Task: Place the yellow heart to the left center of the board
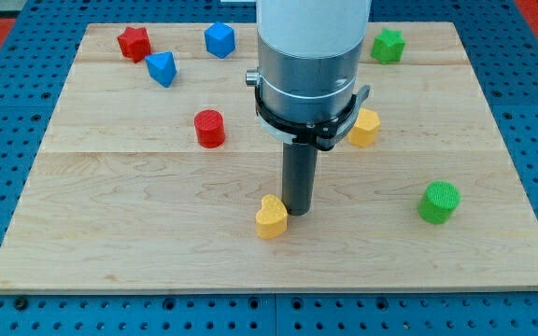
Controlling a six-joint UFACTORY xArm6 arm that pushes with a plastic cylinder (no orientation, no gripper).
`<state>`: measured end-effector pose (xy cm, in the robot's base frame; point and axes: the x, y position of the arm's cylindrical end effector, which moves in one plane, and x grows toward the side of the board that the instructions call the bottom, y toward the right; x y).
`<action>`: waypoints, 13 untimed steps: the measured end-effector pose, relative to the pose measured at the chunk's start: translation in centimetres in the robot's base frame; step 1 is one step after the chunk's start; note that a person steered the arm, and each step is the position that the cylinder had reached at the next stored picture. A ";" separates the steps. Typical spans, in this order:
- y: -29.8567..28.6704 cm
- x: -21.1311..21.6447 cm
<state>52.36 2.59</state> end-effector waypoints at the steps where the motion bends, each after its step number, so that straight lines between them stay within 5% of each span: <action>1: 0.0 0.7; 5: -3.9 4.1; 10: -14.5 3.4; 12: -24.5 -6.3; 13: -24.2 -8.9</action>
<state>43.43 -21.61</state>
